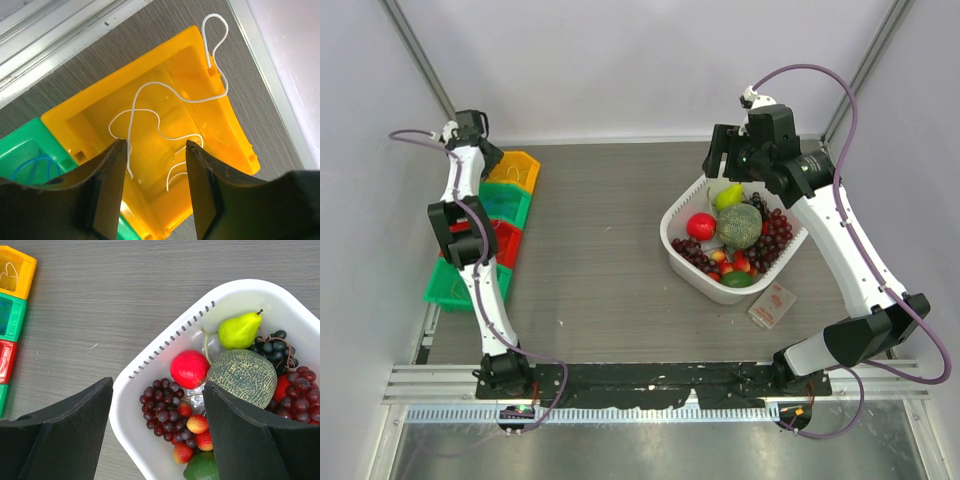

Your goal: Untangle the cables

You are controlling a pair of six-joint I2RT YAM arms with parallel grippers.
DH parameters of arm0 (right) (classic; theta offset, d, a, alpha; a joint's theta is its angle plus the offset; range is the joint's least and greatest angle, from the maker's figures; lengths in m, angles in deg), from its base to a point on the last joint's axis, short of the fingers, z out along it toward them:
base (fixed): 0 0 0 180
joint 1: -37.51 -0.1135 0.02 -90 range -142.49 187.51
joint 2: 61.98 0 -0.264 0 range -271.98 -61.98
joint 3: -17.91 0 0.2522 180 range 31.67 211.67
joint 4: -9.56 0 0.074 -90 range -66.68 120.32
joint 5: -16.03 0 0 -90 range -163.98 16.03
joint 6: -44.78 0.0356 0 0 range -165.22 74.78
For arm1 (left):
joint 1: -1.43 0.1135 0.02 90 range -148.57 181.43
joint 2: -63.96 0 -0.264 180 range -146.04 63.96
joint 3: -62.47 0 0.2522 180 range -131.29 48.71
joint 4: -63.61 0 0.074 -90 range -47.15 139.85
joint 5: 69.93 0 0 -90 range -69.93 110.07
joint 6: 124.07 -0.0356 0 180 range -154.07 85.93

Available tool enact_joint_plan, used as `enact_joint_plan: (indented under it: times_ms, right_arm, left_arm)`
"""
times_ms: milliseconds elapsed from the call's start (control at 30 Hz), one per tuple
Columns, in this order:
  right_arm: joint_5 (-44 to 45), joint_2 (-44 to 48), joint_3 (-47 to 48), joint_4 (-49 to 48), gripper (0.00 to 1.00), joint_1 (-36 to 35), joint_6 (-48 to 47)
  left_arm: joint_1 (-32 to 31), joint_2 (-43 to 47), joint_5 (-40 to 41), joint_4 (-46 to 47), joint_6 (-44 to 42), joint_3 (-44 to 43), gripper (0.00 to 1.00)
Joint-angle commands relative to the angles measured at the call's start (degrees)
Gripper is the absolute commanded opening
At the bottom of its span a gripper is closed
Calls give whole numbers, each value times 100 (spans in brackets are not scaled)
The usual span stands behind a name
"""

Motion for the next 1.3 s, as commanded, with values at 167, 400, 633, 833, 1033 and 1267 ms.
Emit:
enact_joint_plan:
  times_ms: [167,400,633,833,1033,1267]
  right_arm:
    - [-291,455,-153,-295,78,20,85]
    - [-766,973,-733,-453,78,-58,296]
    - [-810,1308,-1094,-453,78,-419,252]
    - [-748,1501,-1208,-418,78,-612,191]
    - [-731,1493,-1182,-409,78,-648,199]
    - [-625,1431,-1147,-392,78,-648,217]
  left_arm:
    - [39,1724,98,-89,-683,559,61]
    - [47,2980,494,-503,-1123,2034,70]
    - [521,4291,-858,-151,-1027,4188,85]
    - [847,4460,-1761,-29,-1080,4884,87]
    - [874,3924,-2143,200,-992,4674,79]
    - [865,3502,-2143,288,-878,4287,54]
